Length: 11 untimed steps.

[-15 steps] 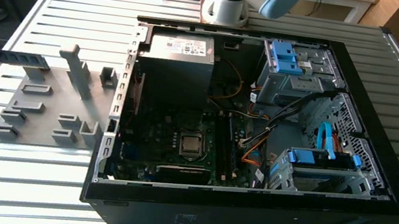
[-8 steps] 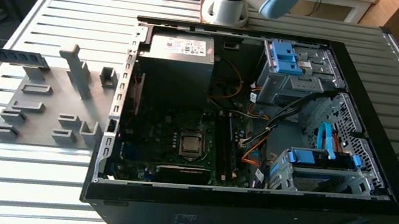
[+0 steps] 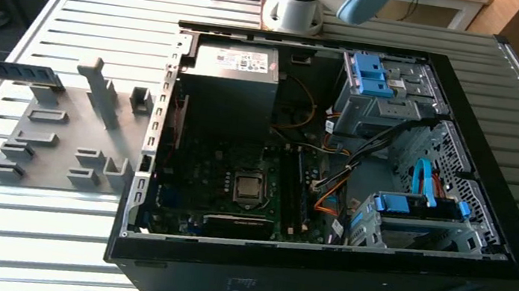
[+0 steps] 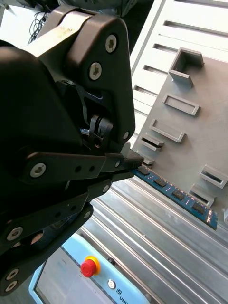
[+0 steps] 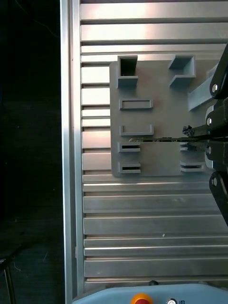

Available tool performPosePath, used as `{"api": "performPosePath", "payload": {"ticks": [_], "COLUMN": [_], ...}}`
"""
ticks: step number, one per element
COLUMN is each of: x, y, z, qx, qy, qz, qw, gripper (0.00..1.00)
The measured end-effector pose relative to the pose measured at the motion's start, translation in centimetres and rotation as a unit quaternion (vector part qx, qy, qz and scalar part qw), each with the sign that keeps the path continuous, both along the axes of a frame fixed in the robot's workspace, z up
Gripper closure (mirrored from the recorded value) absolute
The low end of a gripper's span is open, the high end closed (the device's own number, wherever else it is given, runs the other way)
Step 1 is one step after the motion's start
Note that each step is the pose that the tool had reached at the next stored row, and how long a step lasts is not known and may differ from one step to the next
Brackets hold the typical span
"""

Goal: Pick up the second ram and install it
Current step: 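Pick up the second ram and move it above second insertion slot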

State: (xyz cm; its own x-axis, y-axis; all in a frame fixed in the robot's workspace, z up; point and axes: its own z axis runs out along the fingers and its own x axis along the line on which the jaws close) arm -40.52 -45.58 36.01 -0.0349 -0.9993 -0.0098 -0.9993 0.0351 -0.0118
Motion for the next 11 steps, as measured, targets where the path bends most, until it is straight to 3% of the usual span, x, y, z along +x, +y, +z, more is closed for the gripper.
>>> {"api": "performPosePath", "payload": {"ticks": [11], "x": [0.0], "y": [0.0], "z": [0.46], "qx": [-0.0001], "qy": [0.0001], "qz": [0.0], "qw": [1.0], "gripper": [0.86]}}
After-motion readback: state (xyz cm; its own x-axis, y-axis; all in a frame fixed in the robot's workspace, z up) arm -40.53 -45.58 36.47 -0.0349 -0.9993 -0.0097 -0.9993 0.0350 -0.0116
